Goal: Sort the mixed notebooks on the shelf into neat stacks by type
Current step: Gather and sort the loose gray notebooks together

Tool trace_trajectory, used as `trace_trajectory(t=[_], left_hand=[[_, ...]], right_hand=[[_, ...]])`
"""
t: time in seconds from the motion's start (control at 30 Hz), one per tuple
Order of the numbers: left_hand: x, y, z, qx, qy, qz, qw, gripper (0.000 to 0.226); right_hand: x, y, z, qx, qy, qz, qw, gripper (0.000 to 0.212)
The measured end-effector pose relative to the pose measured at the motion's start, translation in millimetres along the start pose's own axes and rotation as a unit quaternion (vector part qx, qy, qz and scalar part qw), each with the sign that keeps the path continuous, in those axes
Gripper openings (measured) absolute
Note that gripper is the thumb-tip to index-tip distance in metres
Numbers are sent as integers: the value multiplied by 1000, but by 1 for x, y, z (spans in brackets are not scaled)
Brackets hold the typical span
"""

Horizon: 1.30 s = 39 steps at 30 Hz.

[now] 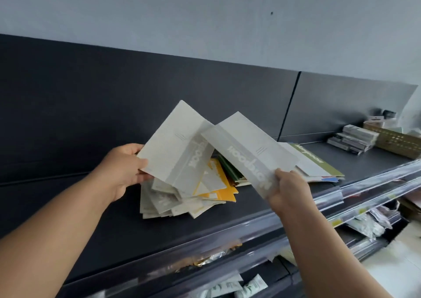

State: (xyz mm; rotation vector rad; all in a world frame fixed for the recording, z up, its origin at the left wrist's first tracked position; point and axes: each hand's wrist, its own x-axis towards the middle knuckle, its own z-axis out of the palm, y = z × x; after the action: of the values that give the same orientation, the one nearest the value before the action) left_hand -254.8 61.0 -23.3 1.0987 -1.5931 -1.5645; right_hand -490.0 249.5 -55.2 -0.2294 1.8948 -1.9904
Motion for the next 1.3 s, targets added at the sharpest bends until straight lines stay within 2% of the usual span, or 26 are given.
trace_trajectory(t=[0.03,0.1,0.17,0.27,0.4,0.5,0.67,0.83,1.0,1.1,1.13,1.17,1.2,1.23,1.27,1.3], left_hand=[[8,0,-1,-13,6,-5,1000,32],[19,0,-5,-17,10,-9,1000,31],[29,-1,-10,-13,12,-3,1000,30],[37,-3,-16,-31,35,5,999,31],[43,-6,-19,-61,74,9,995,31],[46,-8,-17,-84,119,23,989,28],[44,-9,-9,-119,198,39,972,30],[35,-7,-5,-140,270,70,950,33],[20,-8,-5,-143,306,87,937,32],[13,-5,-8,-158,317,81,932,31],[13,-4,-9,-165,315,76,931,30],[12,-4,-10,-172,312,69,932,30],[13,-4,-9,-175,309,61,933,30],[13,-5,-8,-176,305,53,934,31],[15,-7,-6,-175,301,46,936,31],[16,-8,-3,-175,295,38,939,31]], right_hand=[[-5,-3,8,17,-3,-15,1000,8],[5,-3,23,119,-20,28,992,13],[15,-4,37,130,-54,50,989,20],[26,-4,51,67,-94,30,993,23],[46,-6,60,-72,-150,-18,986,21],[58,-12,71,-180,-208,-52,960,20],[71,-24,88,-284,-322,-92,898,24],[91,-27,114,-388,-332,-205,835,21],[106,-17,150,-421,-322,-262,806,19],[106,-8,170,-439,-326,-277,790,27],[103,-8,176,-434,-328,-288,788,28],[97,-9,180,-394,-335,-287,806,28],[90,-13,183,-320,-354,-251,842,31],[82,-19,186,-235,-385,-189,872,35],[74,-26,188,-158,-430,-111,882,35],[68,-31,190,-104,-468,-45,877,32]])
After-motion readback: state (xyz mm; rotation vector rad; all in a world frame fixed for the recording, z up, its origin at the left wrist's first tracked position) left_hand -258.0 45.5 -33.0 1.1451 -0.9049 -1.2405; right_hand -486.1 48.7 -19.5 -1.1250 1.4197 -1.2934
